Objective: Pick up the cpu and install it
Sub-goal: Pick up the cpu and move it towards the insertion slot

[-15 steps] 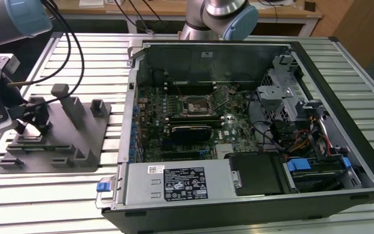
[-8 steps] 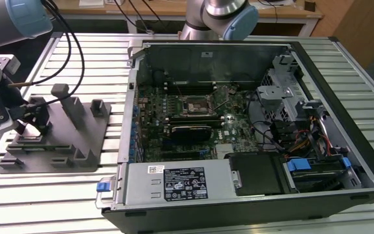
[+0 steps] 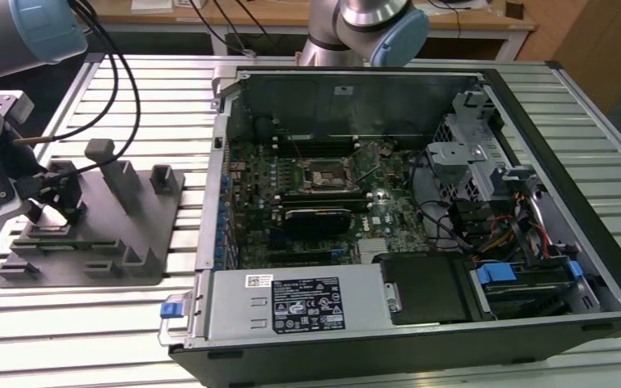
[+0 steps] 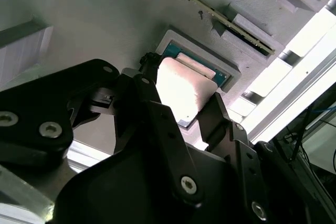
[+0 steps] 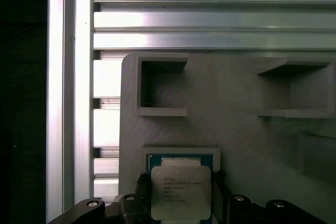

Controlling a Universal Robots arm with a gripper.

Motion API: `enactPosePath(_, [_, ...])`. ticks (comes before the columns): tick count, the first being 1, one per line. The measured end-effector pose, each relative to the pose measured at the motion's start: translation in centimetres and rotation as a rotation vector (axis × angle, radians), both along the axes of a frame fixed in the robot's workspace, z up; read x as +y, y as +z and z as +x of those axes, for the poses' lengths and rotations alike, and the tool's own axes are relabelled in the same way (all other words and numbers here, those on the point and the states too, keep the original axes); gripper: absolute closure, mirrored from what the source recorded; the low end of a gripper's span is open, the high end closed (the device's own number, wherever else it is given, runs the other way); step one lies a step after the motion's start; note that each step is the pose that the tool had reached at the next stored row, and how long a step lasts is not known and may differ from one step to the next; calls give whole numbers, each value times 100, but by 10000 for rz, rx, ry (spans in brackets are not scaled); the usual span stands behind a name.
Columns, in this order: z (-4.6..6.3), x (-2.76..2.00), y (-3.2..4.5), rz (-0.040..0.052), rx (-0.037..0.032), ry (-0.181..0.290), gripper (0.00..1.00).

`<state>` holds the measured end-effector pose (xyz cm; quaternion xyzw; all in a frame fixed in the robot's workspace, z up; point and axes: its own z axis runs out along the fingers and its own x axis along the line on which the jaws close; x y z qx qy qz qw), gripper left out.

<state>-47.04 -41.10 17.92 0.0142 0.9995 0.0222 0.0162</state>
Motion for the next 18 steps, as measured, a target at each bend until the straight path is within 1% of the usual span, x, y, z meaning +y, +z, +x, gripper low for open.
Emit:
enactPosePath(5, [1,0,10,3,-4,0,45])
enactPosePath(18, [0,0,185,0,0,0,45])
